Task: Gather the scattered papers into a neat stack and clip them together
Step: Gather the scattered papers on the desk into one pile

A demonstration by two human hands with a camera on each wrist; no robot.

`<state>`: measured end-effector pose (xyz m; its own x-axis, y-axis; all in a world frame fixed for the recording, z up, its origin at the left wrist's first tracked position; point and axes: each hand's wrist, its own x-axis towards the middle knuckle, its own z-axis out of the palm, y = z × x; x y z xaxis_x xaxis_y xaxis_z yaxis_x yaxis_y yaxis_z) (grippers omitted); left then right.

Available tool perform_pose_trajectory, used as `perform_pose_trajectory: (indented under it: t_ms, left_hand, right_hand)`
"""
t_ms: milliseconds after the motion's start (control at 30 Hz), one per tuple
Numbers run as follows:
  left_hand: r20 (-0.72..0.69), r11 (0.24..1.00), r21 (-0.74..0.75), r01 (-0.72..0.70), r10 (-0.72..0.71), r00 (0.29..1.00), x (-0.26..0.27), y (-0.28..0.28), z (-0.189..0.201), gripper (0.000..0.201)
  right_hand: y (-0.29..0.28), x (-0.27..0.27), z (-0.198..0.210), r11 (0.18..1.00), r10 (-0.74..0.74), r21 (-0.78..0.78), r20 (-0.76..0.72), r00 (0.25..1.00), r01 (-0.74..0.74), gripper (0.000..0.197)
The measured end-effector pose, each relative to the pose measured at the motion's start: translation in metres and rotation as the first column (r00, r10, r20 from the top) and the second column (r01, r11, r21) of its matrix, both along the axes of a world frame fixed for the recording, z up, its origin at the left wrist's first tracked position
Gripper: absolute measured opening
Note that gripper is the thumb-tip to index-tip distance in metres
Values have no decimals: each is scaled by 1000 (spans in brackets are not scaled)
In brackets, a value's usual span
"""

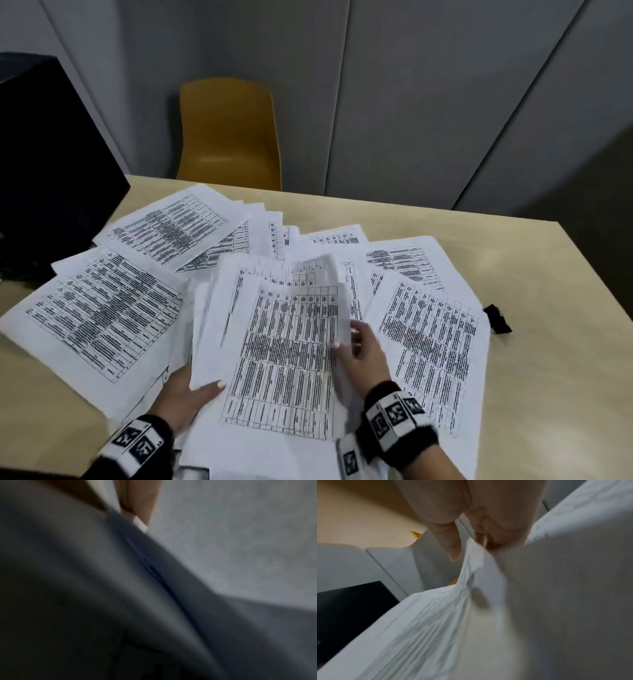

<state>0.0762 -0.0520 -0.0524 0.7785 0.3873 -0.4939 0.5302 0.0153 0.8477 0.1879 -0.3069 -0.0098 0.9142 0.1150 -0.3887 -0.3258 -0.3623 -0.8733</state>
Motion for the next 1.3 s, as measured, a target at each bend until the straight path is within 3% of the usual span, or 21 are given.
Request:
perform_pose_trajectory:
  t_ms: [67, 133, 200, 267, 367, 467, 533, 667, 800, 933, 1200, 1300]
  left_hand:
    - [19, 998, -23, -51, 51, 998, -1, 1, 1, 30]
    - [16, 996, -8, -85, 85, 996, -3, 0, 1, 33]
    - [12, 993, 2, -119, 118, 993, -3, 1, 0, 31]
    - [24, 993, -5, -121, 121, 992, -2, 0, 0, 24]
    - [44, 987, -43, -158, 160, 986, -2, -2, 4, 27]
    - [5, 983, -64, -172, 173, 985, -5, -3, 6, 61]
    - [7, 978, -109, -178, 180, 984, -6, 0, 5, 80]
    - [13, 971, -157, -178, 183, 983, -3, -12, 22, 60]
    - [46, 977, -105, -183, 189, 981, -1, -15, 26, 32]
    - [90, 970, -159, -183, 199, 976, -1, -15, 30, 29]
    - [77, 976, -155, -151, 164, 983, -1, -15, 32, 14]
    - [67, 976, -137, -171, 181, 981, -1, -15, 28, 18]
  right_hand:
    - [-24, 17, 3, 972, -156, -155, 119, 980, 174, 43]
    - [-60, 32, 3, 841, -344, -369, 197, 918, 395, 50]
    - [-94, 36, 1, 677, -508, -540, 149, 848, 500, 60]
    - [-114, 33, -2, 631, -574, -595, 74, 816, 498, 71]
    - [-113, 31, -6, 698, -469, -590, 53, 882, 407, 80]
    - [-92, 30, -13, 798, -302, -533, 52, 952, 282, 85]
    - [-83, 31, -15, 825, -303, -483, 61, 951, 293, 86]
    - [-81, 35, -19, 825, -381, -423, 75, 922, 375, 87]
    - [-85, 37, -19, 847, -382, -377, 60, 922, 376, 70]
    - [-92, 41, -20, 856, -382, -357, 51, 923, 374, 50]
    - [-94, 59, -16, 854, -400, -313, 116, 909, 416, 44]
    - [-94, 77, -9, 854, -420, -303, 80, 904, 424, 46]
